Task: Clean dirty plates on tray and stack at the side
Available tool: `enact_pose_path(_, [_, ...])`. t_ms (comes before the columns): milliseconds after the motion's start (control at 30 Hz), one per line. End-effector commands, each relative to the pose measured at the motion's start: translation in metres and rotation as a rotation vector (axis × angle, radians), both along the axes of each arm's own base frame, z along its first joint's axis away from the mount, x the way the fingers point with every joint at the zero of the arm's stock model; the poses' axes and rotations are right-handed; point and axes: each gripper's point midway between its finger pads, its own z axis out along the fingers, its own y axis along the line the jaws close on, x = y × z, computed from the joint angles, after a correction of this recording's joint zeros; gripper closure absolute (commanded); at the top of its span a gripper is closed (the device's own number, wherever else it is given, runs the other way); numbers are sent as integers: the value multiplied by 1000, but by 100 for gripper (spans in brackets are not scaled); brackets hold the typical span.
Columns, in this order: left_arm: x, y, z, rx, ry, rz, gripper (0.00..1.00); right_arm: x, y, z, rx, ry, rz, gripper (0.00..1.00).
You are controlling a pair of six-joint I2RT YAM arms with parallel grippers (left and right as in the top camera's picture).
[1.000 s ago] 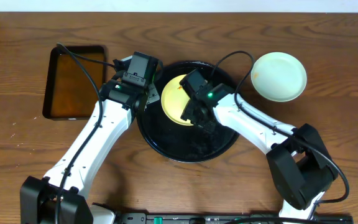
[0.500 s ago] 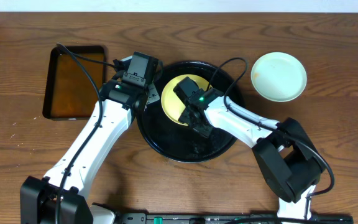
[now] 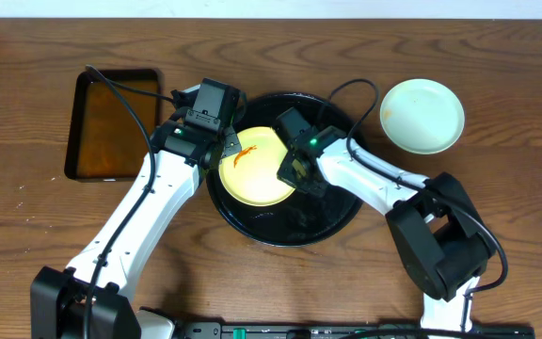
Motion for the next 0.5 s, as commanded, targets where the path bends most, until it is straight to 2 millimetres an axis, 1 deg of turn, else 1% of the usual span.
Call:
enact_pose_path(0, [-4,3,-2,4,6,8,92,2,-29,-23,-94,22,149,99])
enact_pose_path(67, [-4,3,-2,4,5,9,92,6,-36,-23,-101,19,179,98])
enact_pose_path(167, [-5,0,-3,-10,11,0,92,11,-47,-23,-107,25,169,99])
enact_pose_path(300, [-9,-16,-6,-87,42,-50,92,19,-60,-23,-107,23,150,99])
enact_pose_path(367, [-11,-22,-8,-120,59,-67,92,25,-61,-23,-99,2,228,99])
enact_pose_path(467, [-13,-27,-13,-133,80,-80,92,29,-54,-21,-79,-39,427,99])
